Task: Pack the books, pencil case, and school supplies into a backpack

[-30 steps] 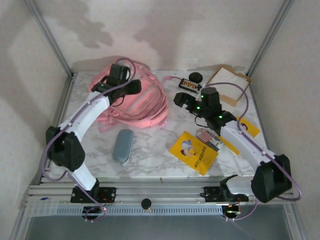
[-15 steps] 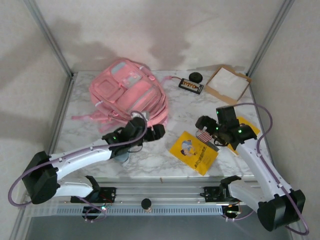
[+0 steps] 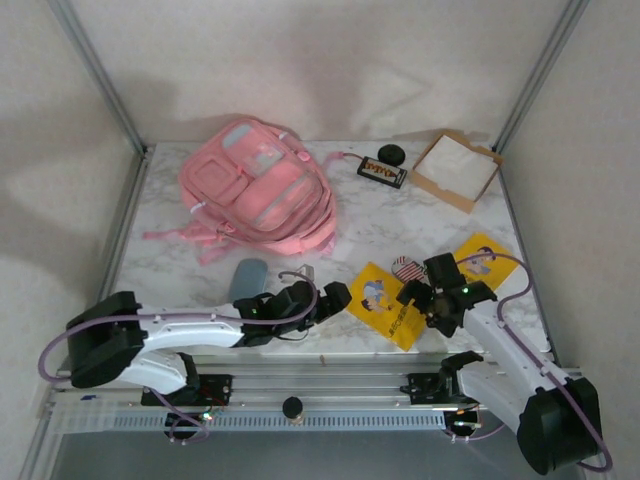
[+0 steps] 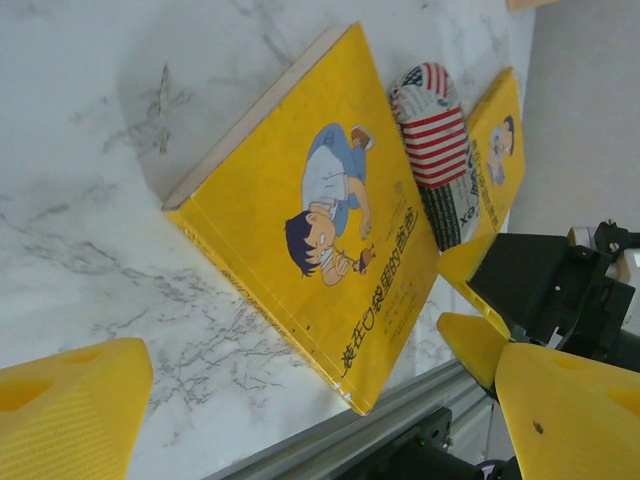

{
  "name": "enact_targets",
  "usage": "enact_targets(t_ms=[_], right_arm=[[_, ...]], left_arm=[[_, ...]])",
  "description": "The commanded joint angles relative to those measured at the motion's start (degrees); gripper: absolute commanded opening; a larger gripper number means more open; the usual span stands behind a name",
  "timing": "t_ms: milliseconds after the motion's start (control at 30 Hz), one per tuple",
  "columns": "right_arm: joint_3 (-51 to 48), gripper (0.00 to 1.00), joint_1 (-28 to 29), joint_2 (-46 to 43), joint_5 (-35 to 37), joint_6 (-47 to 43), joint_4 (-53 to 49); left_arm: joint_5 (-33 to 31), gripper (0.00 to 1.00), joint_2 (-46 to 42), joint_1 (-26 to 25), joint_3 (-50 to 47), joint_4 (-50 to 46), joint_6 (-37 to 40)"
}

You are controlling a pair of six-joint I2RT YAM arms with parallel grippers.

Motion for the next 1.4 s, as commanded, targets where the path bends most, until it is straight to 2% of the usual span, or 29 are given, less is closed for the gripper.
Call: enact_targets(t_ms=[0,133,267,367,533,667,733,833,933,1100,1200,1267,1367], right_arm=[[-1.8,0.99,0.02,1.16,-1.98,0.61,4.85],[-2.69,0.99,0.02,1.51,-3.48,0.15,6.06],[-5.12,0.99,0.4,1.54,-8.37,1.64,9.66],[-5.67,0.99,2.47,1.77,-9.82,3.83,11.29],[-5.41,0.99,10.66,3.1,-11.1,11.28,17.94],[-3.81,0.99,18.42,8.54,-11.92,16.99,27.53],[-1.06,0.99,21.65,11.46,-11.99,17.1,30.26],[4.84,0.99,24.26,14.43,-10.92,12.96,27.21],[7.2,0.99,23.2,12.57,-8.77,8.72,20.84],[6.84,0.99,13.73,10.26,-12.78,0.15,18.8],[10.49,0.99,11.47,16.98,-14.81,-7.2,19.13],[13.57,0.99,11.06,21.42,-13.68,-11.23,18.34],[15.14,0.99,8.44,24.25,-13.7,-13.39,20.46]], left_arm=[[-1.87,0.89,2.65,-0.98,-0.27,3.84,-9.04],[-3.57,0.9,3.72,-1.88,-0.55,3.03,-11.64],[-4.26,0.91,5.22,-1.93,-0.72,3.39,-13.46],[-4.57,0.92,5.85,-1.84,-1.1,3.71,-13.97],[-5.39,0.94,5.5,-0.7,-2.52,2.94,-14.77],[-6.56,0.94,5.39,1.28,-2.96,1.67,-14.11],[-7.07,0.94,5.52,2.14,-3.3,2.08,-13.39],[-7.41,0.94,5.75,3.05,-3.01,2.12,-12.7],[-7.37,0.94,6.59,3.17,-2.28,2.98,-12.31],[-7.73,0.94,7.82,3.34,-1.57,2.44,-12.74],[-8.46,0.94,8.78,3.68,-0.81,2.02,-12.22],[-8.85,0.94,9.55,3.95,-0.13,1.83,-11.85],[-9.53,0.94,9.94,4.11,-0.35,3.28,-11.7]])
